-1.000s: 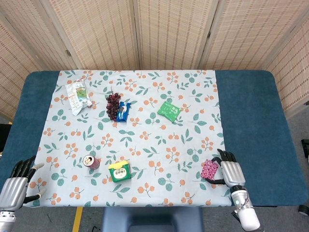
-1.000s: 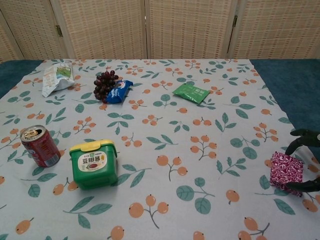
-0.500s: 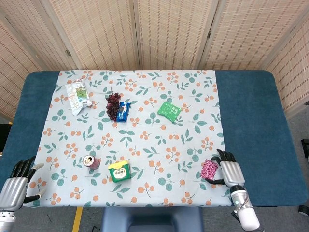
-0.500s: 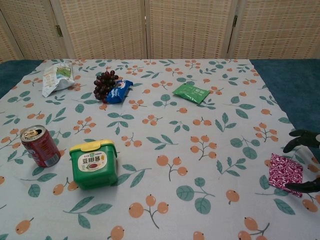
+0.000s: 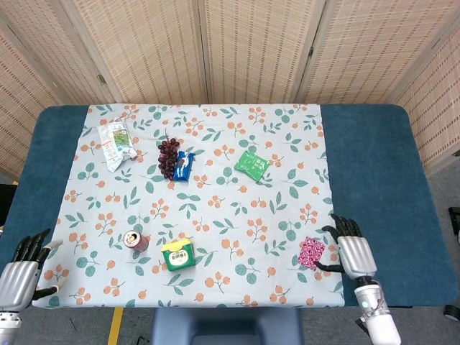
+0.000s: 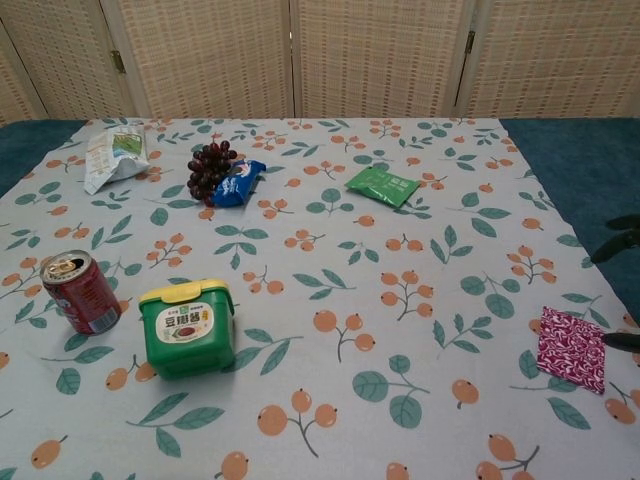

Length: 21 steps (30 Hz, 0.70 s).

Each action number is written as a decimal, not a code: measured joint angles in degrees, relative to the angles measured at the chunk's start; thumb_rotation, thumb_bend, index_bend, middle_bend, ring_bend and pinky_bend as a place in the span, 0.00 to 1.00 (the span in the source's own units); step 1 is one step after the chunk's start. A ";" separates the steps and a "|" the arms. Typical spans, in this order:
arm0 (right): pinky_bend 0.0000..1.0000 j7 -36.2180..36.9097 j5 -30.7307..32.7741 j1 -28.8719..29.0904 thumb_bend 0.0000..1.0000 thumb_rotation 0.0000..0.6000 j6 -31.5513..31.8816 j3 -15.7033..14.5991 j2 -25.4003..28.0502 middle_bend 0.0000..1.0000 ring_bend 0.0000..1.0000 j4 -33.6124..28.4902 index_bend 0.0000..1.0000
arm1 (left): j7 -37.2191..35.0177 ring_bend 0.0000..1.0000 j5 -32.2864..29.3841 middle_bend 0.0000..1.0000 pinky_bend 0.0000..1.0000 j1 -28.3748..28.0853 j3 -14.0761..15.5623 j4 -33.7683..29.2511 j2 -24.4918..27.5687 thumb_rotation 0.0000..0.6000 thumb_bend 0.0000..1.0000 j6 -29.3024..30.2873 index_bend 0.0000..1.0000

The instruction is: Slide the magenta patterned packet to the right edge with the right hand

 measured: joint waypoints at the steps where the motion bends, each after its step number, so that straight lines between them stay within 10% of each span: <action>1: 0.00 0.33 -1.64 -0.37 0.16 0.97 0.93 -0.39 1.61 0.07 0.00 -0.57 0.21 | 0.14 0.09 -0.12 0.07 0.00 -0.04 -0.20 -0.25 0.13 1.00 0.24 0.12 0.24; 11: 0.00 8.22 -12.82 -7.18 0.16 1.00 13.56 -3.83 14.10 0.06 0.00 -3.86 0.21 | 2.98 0.09 -0.22 0.07 0.00 0.07 -1.62 -3.99 1.26 1.00 0.24 2.58 0.22; 21: 0.00 15.37 -19.85 -10.27 0.16 1.00 18.11 -4.88 15.88 0.06 0.00 0.86 0.21 | 5.34 0.09 0.58 0.07 0.00 0.51 -2.14 -6.98 2.08 1.00 0.24 4.64 0.22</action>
